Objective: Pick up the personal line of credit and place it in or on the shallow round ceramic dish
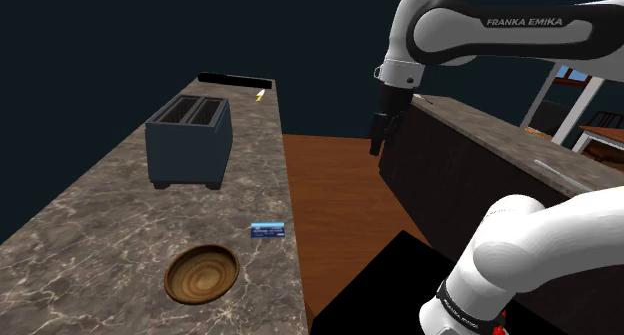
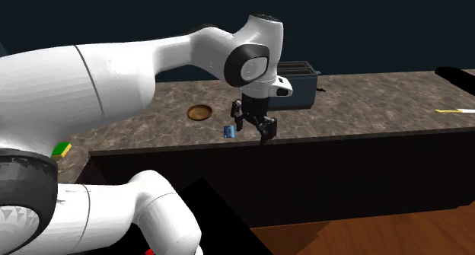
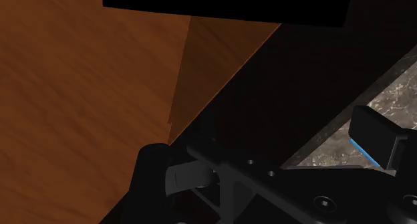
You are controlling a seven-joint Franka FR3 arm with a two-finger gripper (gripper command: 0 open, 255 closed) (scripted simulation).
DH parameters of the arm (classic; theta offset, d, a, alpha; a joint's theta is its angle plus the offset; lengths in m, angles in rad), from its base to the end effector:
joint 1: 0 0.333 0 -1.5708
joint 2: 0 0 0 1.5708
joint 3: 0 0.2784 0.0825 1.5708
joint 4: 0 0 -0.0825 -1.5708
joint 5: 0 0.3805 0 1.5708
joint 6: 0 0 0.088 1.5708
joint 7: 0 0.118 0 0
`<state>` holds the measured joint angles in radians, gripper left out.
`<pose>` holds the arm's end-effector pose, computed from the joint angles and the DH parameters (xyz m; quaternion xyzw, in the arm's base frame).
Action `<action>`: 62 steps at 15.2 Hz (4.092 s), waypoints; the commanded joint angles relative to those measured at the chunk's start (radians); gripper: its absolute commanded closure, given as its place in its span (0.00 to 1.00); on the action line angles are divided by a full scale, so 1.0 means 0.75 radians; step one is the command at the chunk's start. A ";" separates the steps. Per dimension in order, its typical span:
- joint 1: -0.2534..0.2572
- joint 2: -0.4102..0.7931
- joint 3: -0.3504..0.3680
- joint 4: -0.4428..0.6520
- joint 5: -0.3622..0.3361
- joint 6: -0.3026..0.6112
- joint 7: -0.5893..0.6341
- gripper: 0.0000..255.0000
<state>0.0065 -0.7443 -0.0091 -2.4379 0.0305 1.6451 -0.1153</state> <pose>0.3420 0.0023 0.5069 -0.9980 -0.0561 0.0232 0.0196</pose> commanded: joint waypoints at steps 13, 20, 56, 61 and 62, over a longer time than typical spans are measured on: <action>0.182 0.731 0.250 0.428 -0.109 -0.004 -0.076 0.00; 0.295 1.129 0.379 0.701 -0.242 -0.085 -0.091 0.00; 0.416 1.421 0.458 0.816 -0.381 -0.118 -0.130 1.00; 0.415 1.384 0.462 0.859 -0.370 -0.192 -0.149 1.00; 0.415 1.377 0.463 0.868 -0.368 -0.208 -0.153 1.00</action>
<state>0.3189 0.2922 0.3383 -1.7960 -0.2460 1.5015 -0.2257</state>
